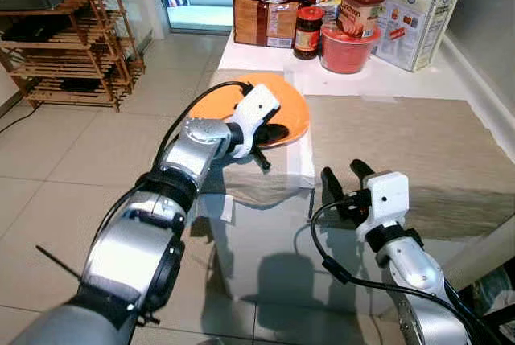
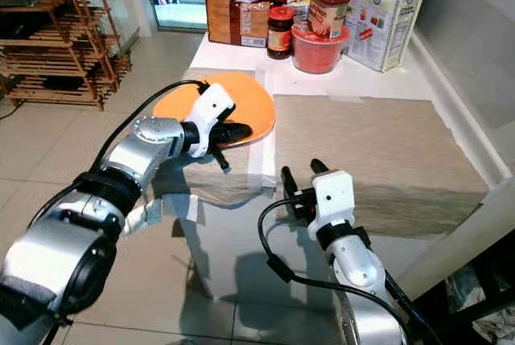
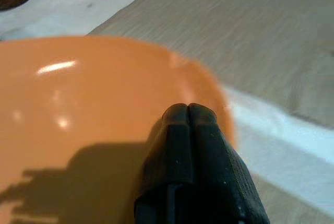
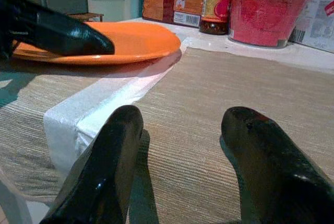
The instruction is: Setting the table
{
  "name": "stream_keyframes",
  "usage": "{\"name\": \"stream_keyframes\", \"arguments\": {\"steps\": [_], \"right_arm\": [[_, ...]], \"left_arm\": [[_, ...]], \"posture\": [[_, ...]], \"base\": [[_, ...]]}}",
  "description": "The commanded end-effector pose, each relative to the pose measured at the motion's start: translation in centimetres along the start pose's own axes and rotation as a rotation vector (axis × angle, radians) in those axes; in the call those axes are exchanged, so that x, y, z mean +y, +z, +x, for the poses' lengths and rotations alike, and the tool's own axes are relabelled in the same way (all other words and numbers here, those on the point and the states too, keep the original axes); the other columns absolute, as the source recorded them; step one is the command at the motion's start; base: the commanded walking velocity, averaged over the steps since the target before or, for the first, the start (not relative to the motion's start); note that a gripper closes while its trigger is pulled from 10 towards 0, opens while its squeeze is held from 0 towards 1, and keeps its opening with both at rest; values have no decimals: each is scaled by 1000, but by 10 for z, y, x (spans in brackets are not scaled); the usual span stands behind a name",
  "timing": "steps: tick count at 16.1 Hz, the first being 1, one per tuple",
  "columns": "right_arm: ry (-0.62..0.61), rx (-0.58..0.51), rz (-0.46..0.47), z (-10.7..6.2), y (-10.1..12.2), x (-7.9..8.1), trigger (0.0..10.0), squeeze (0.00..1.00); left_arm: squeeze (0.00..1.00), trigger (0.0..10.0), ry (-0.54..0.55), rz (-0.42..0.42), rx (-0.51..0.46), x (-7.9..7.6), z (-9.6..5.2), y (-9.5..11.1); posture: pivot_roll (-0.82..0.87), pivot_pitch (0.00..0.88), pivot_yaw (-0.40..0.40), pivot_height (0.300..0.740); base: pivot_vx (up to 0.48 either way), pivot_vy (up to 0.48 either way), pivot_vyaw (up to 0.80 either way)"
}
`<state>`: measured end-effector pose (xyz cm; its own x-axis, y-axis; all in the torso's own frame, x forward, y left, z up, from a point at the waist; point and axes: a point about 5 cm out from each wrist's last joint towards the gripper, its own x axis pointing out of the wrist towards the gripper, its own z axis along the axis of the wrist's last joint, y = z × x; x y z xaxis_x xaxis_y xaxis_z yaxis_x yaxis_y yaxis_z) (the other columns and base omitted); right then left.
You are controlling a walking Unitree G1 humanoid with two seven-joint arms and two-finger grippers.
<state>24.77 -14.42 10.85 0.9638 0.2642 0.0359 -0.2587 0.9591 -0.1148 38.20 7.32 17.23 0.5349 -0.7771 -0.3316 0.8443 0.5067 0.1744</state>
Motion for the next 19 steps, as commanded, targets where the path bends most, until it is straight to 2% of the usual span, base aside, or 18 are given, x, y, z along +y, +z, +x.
{"name": "stream_keyframes", "arguments": {"steps": [1, 3, 5, 7, 9, 10, 12, 15, 19], "right_arm": [[10, 6, -10, 1, -1, 0, 10000, 0], [9, 10, -11, 1, -3, 0, 10000, 0], [8, 11, -12, 2, -3, 0, 10000, 0], [8, 10, -13, 2, -4, 0, 10000, 0], [9, 9, -15, 3, -4, 0, 10000, 0], [8, 9, -15, 3, -4, 0, 10000, 0], [7, 9, -14, 2, -4, 1, 10000, 0], [8, 11, -13, 0, -5, 2, 10000, 0], [10, 19, -13, 0, -6, 2, 10000, 0]], "left_arm": [[0, 10000, -15, 22, -31, -1, -1, 11], [0, 10000, 26, 37, -98, 3, -4, 28], [0, 10000, 134, 44, -189, 21, -15, 53], [0, 10000, 185, 51, -184, 31, -21, 58], [0, 10000, 271, 127, -76, 42, -23, 46], [0, 10000, 272, 126, -57, 42, -22, 43], [0, 10000, 284, 127, 63, 39, -17, 19], [0, 10000, 296, 143, 145, 33, -12, -1], [0, 10000, 237, 160, 183, 18, 1, -10]], "posture": [[-18, 0, 28, 740], [-18, 0, 27, 740], [-19, 0, 26, 740], [-19, 0, 24, 740], [-26, 0, 28, 740], [-28, 0, 29, 740], [-35, 0, 30, 740], [-41, 0, 30, 740], [-44, 0, 29, 740]], "base": [[0, 0, 0], [0, 0, 0], [0, 0, 0], [0, 0, 0], [0, 0, 0], [0, 0, 0], [0, 0, 0], [0, 0, 0], [0, 0, 0]]}}
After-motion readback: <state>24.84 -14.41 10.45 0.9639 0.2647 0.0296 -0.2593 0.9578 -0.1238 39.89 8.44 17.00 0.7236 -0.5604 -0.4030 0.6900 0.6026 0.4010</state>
